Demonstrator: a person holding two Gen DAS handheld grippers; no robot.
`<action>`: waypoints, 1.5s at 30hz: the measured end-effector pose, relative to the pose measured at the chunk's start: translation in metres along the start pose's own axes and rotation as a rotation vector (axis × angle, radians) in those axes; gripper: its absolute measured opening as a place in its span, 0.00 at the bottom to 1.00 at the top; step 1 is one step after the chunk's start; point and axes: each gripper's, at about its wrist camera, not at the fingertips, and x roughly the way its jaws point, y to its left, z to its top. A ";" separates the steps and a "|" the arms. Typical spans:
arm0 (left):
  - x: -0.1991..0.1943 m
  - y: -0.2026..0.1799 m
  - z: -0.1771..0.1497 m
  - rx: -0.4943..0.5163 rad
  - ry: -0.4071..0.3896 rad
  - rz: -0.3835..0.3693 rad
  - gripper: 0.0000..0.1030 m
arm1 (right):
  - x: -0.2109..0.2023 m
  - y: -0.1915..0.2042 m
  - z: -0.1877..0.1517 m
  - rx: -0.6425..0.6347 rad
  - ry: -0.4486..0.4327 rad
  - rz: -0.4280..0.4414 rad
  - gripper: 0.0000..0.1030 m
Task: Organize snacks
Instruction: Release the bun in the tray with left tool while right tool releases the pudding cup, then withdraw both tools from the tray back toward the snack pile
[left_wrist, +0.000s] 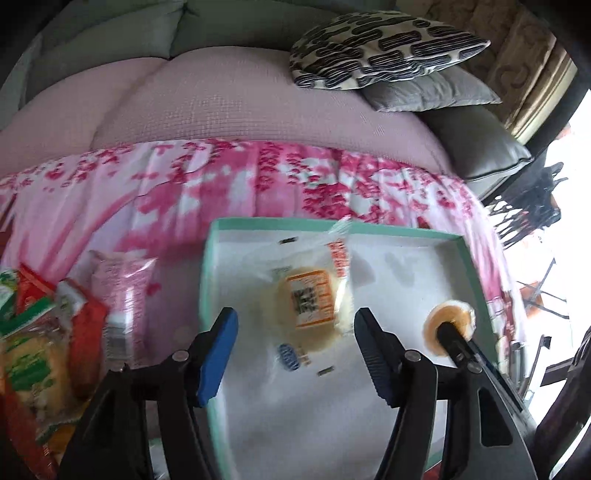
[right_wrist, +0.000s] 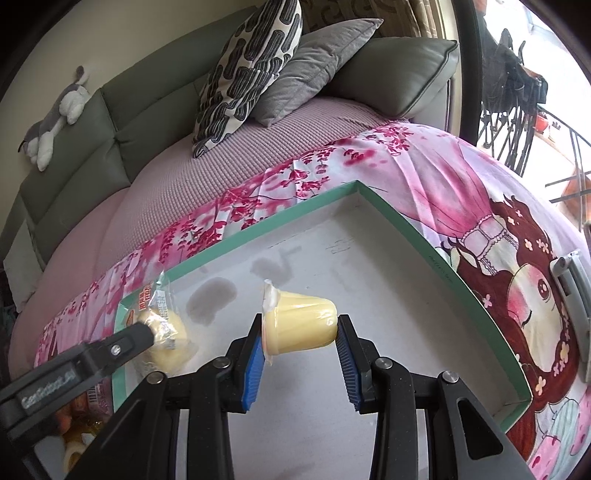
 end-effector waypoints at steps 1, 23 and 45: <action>-0.004 0.002 -0.001 -0.006 -0.004 0.011 0.65 | 0.000 -0.001 0.000 0.000 0.003 -0.001 0.38; -0.007 0.031 -0.004 -0.056 -0.035 0.273 0.95 | -0.008 -0.004 0.002 -0.050 0.028 -0.054 1.00; -0.042 0.024 -0.015 -0.015 -0.155 0.251 0.96 | -0.047 0.003 -0.010 -0.107 0.046 -0.064 1.00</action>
